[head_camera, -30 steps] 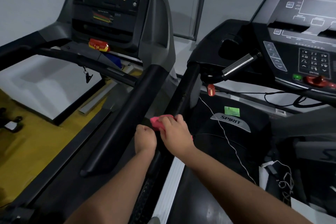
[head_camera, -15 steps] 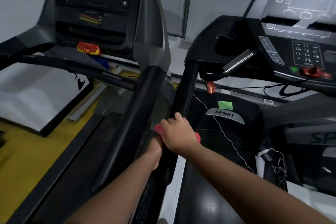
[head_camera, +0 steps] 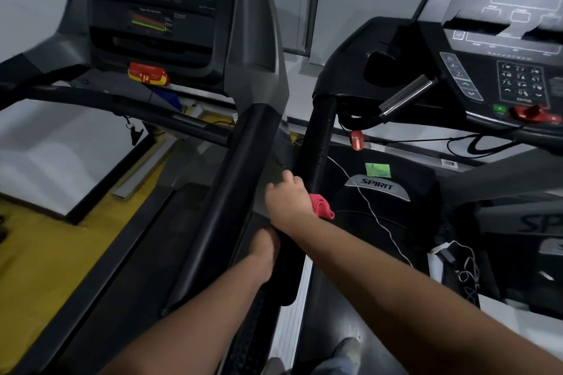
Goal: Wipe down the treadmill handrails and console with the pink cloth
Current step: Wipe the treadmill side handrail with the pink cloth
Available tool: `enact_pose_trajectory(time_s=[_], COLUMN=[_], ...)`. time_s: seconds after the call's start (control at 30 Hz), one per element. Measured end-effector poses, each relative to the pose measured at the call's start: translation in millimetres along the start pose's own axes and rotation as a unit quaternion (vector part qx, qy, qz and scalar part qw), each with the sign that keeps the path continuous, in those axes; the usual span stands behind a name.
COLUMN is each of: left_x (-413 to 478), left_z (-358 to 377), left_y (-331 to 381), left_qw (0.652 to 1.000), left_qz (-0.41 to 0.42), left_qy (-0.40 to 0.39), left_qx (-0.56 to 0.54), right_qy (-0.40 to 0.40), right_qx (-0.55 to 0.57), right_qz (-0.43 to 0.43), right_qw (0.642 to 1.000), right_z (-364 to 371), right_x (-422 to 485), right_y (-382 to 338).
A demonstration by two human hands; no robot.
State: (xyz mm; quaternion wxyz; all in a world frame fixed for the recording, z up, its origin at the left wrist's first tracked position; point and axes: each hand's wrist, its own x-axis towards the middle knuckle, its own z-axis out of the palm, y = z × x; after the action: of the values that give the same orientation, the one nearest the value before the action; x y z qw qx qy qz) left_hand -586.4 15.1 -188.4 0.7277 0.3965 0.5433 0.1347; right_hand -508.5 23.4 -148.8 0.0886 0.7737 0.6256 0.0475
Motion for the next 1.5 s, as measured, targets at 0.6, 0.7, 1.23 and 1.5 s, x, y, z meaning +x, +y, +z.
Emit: enact_pose_trajectory(time_s=[0.6,0.7,1.23,1.5], left_x=[-5,-3,18,20], left_z=[10,8,31,29], left_y=[0,-3,19,18], left_qw=[0.998,0.996,0.953,0.959], left_qz=[-0.015,-0.002,0.041,0.059], left_qy=[0.057,0.069,0.174,0.159], left_qx=[0.032,0.060,0.246,0.228], right_qy=[0.111,0.041,-0.077,-0.095], right_qx=[0.736,0.788,0.857,0.879], right_qz=[0.383,0.401,0.399,0.379], right_qw=[0.546,0.465,0.317,0.272], right_z=[55,47,49,54], right_x=[-54,-52,-45,-27], right_y=[21,31,38,29])
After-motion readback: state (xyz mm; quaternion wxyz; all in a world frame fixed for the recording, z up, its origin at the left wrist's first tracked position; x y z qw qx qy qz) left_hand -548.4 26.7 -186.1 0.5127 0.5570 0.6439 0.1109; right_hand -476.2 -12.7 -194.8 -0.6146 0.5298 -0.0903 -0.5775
